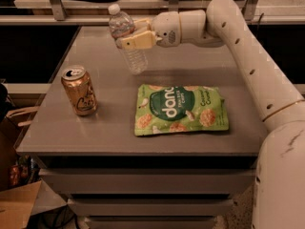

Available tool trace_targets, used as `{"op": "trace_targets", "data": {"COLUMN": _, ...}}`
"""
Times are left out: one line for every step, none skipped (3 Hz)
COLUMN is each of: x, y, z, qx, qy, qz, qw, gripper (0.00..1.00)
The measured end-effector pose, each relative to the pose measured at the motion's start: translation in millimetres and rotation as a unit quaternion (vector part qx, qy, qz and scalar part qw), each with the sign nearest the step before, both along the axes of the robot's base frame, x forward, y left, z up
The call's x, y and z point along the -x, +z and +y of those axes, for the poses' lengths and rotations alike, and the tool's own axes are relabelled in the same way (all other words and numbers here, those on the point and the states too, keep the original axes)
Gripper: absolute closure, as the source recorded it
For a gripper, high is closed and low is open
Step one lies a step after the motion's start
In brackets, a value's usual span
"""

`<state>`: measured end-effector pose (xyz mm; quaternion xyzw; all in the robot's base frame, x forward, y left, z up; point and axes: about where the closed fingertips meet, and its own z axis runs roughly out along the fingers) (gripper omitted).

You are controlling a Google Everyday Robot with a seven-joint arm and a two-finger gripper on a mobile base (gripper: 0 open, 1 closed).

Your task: Place water bottle upright

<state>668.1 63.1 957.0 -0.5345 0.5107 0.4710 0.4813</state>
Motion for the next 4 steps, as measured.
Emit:
{"op": "trace_targets", "data": {"x": -2.9, "y": -4.5, "z": -1.4, "qx": -0.024, "qy": -0.002, "qz": 0.010, "qw": 0.9997, "gripper": 1.00}}
{"op": "trace_targets", "data": {"x": -5.9, "y": -3.8, "z": -2.9, "qx": -0.051, "qy": 0.001, "qz": 0.008, "qw": 0.9987, "gripper": 1.00}}
{"op": "trace_targets", "data": {"x": -8.4, "y": -3.9, "z": -2.5, "qx": -0.078, "qy": 0.007, "qz": 0.007, "qw": 0.9969, "gripper": 0.98}}
{"op": "trace_targets", "data": {"x": -9.2, "y": -3.9, "z": -0.7, "qx": -0.083, "qy": 0.013, "qz": 0.006, "qw": 0.9965, "gripper": 0.75}}
